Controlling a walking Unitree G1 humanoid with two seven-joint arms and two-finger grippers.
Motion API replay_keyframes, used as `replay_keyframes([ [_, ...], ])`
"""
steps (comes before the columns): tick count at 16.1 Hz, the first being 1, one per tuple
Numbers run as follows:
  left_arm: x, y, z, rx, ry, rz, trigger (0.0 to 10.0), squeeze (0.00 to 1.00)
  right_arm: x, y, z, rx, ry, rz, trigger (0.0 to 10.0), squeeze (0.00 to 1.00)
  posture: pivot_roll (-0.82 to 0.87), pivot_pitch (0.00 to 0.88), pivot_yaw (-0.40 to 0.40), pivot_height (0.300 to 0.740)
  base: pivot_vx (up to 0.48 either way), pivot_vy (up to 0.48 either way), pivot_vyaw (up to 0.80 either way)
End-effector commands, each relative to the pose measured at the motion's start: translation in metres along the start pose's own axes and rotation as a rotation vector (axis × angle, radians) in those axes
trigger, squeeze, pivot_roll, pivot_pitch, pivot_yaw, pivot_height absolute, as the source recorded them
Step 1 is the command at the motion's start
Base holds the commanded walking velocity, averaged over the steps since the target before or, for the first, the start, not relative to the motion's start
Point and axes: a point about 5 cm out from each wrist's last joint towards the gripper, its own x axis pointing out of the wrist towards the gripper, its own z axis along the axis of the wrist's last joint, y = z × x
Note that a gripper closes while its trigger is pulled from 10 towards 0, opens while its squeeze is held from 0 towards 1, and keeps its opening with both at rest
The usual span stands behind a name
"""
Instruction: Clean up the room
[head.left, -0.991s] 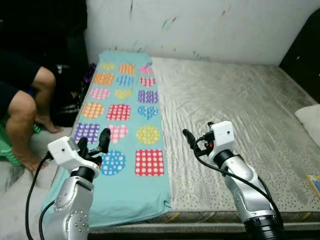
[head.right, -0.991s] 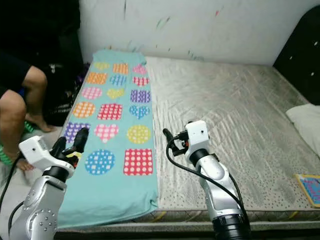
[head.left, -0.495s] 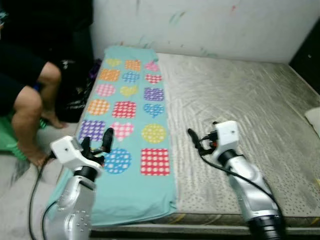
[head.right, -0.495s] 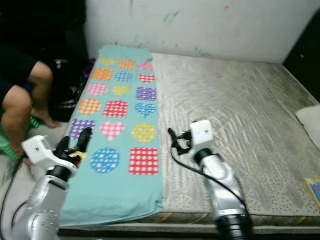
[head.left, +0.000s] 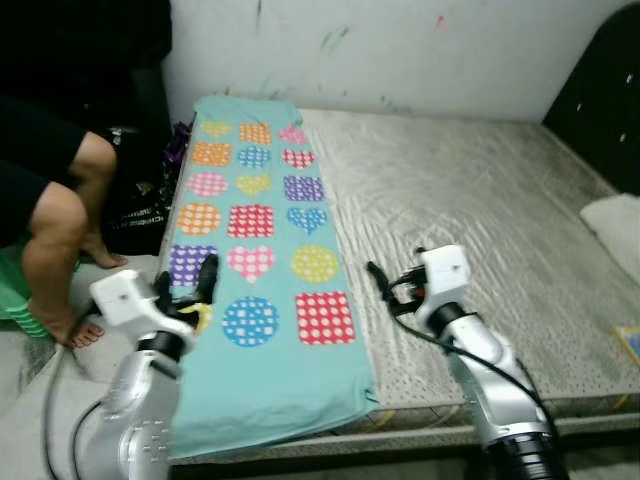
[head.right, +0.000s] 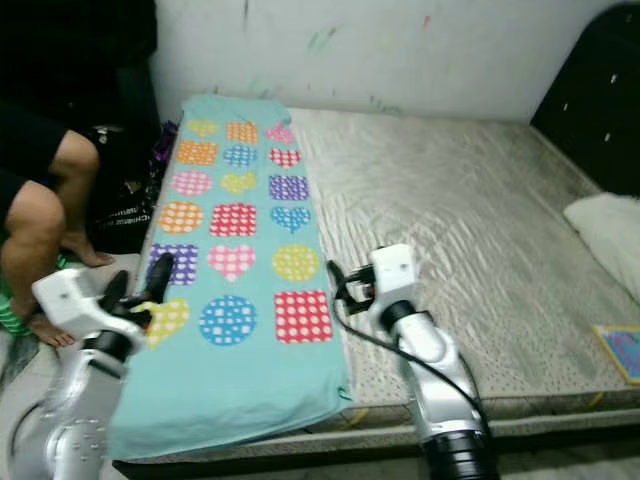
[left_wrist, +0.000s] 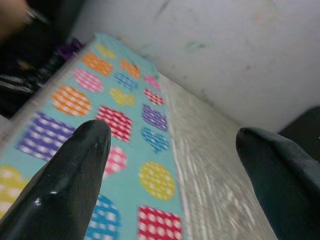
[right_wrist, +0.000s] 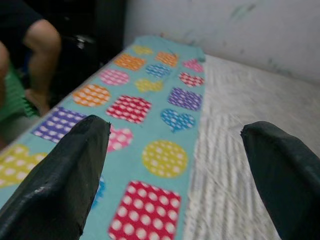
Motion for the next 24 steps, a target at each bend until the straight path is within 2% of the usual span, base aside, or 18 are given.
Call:
replay_keyframes([
  [1,0.0,-0.007,-0.004,-0.015,0.008,-0.016,10.0,0.0,-0.002,-0.009,0.002,-0.019,-0.001,-0.018,10.0,0.0,-0.04,0.019,-0.074,0.74,0.0,0.0,0.0],
  [5,0.001,-0.008,-0.004,-0.017,0.007,-0.018,10.0,0.0,-0.002,-0.01,0.003,-0.02,0.001,-0.017,10.0,0.0,-0.05,0.021,-0.075,0.74,0.0,0.0,0.0],
  [12,0.002,-0.007,-0.004,-0.021,0.011,-0.016,10.0,0.0,-0.002,-0.01,0.002,-0.022,0.009,-0.017,10.0,0.0,-0.05,0.027,-0.077,0.74,0.0,0.479,0.0],
  [20,0.003,-0.006,-0.005,-0.007,0.02,-0.012,10.0,0.0,-0.004,-0.011,0.001,-0.013,0.021,-0.033,10.0,0.0,-0.05,0.031,-0.075,0.74,0.0,0.0,0.0],
  [24,0.002,-0.001,-0.005,0.039,0.06,-0.004,10.0,0.0,-0.007,-0.016,-0.018,0.044,0.211,-0.077,10.0,0.0,-0.05,0.051,-0.077,0.74,0.0,0.0,0.0],
])
